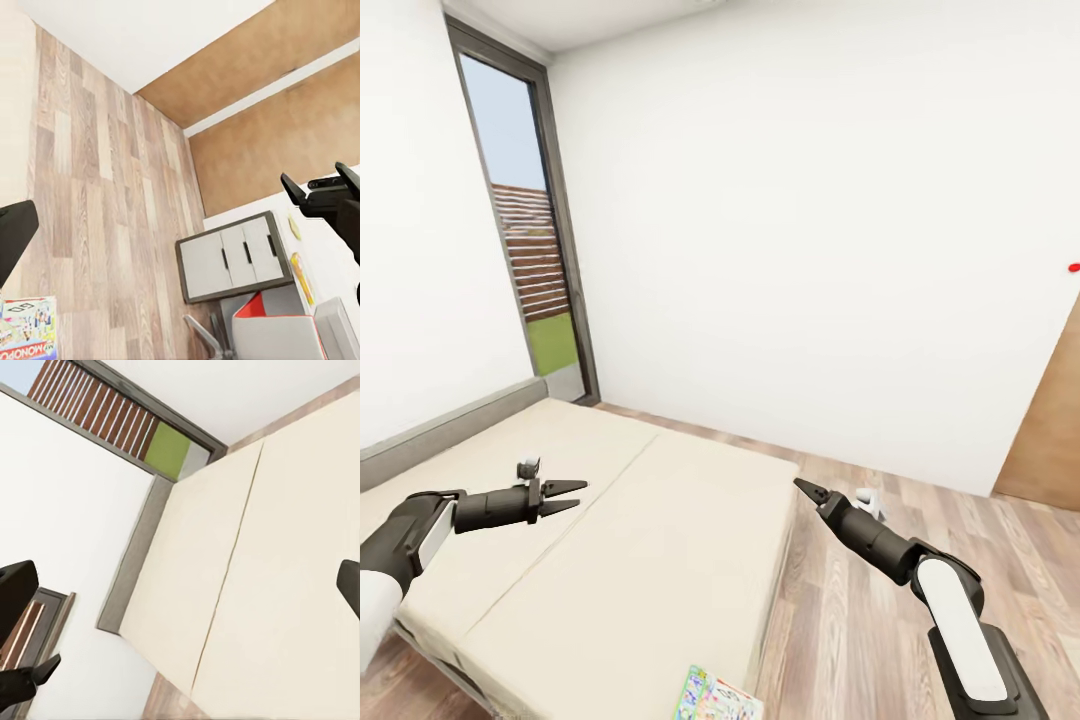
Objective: Put all the toys in the child's room - the three board games (two on the bed and one on the table), the two jigsaw puzzles on the table, and the tennis ball on the table - inside the toy box on the table in the child's room.
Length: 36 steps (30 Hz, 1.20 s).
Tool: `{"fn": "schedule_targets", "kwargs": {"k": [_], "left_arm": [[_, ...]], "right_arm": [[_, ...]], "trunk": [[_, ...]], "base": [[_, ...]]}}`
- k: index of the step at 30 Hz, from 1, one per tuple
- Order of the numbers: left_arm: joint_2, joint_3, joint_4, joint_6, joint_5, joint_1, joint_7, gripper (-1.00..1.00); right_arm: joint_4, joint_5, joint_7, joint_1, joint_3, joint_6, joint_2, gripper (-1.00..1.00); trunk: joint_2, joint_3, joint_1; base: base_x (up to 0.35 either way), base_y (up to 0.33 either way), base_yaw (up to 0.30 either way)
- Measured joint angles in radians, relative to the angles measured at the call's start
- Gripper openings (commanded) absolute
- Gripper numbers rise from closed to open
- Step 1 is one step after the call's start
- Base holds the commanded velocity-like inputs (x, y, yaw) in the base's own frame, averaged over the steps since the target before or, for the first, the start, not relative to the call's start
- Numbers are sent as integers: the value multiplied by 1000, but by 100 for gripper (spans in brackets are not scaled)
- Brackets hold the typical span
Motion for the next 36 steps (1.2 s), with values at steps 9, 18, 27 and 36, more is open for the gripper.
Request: {"fn": "schedule_targets", "kwargs": {"k": [9, 18, 27, 36], "left_arm": [[0, 0, 0, 0, 0, 0, 0, 100], [0, 0, 0, 0, 0, 0, 0, 100], [0, 0, 0, 0, 0, 0, 0, 100], [0, 0, 0, 0, -1, 0, 0, 100]], "right_arm": [[-1, 0, -1, 0, 0, 0, 1, 100], [-1, 0, -1, 0, 0, 1, 1, 100], [-1, 0, -1, 0, 0, 1, 1, 100], [-1, 0, -1, 0, 0, 0, 1, 100]], "trunk": [[0, 3, 0], [0, 3, 0], [0, 3, 0], [0, 3, 0]], "base": [[0, -55, 156], [0, -177, 80], [0, -45, 251], [-86, -4, 279]]}}
